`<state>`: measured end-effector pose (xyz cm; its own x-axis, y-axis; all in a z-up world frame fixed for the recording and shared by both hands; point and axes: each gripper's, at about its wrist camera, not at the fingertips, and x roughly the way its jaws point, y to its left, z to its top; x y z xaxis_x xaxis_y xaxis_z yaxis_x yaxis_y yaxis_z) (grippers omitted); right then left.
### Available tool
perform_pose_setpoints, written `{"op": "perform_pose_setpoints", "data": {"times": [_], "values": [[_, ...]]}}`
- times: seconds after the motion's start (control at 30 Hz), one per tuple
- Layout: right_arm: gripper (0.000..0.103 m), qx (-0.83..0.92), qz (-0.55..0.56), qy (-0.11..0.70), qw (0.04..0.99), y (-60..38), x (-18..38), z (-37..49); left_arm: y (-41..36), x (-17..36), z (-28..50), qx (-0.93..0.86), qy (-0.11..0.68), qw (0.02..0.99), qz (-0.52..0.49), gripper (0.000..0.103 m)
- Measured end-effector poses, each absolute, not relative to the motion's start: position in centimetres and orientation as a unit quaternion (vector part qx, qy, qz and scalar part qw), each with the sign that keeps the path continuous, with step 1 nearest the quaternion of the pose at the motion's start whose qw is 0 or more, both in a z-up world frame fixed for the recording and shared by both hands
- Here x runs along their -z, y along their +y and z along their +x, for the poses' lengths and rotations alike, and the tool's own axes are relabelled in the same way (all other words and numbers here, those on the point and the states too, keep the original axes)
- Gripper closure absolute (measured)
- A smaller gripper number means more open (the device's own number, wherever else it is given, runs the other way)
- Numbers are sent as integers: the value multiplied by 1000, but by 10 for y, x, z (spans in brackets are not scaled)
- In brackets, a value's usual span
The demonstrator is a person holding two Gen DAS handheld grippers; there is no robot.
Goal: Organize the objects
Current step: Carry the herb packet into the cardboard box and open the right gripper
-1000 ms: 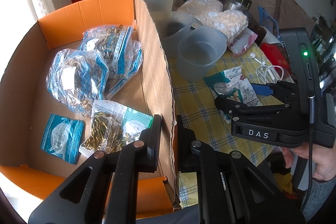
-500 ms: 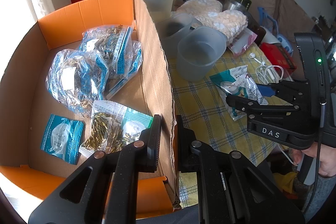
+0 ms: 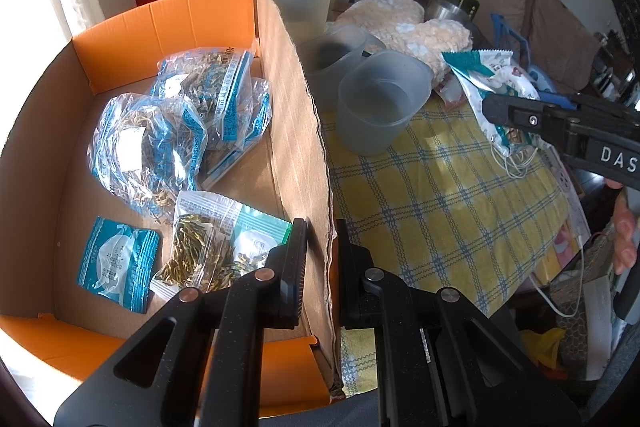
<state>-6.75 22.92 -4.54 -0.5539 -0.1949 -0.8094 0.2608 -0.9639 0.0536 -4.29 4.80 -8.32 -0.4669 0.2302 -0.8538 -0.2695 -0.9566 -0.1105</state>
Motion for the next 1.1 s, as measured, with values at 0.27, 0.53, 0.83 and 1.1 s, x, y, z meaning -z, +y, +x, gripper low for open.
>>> {"op": "perform_pose_setpoints", "data": {"times": [0.27,0.53,0.83,1.1], "values": [[52,883,432,54,174,203,12,-82,47,83,-42,-857,21,145,-495,92],[52,877,412,81,233,161,-20,-103,47,83,-42,-856,20,146,-495,92],[52,855,411,99,301,107,-32,-131,48,83,-42,-856,17,147,-495,92],[48,841,413,107,332,70,-25,-141,47,83,-43,-855,14,151,-496,92]]}}
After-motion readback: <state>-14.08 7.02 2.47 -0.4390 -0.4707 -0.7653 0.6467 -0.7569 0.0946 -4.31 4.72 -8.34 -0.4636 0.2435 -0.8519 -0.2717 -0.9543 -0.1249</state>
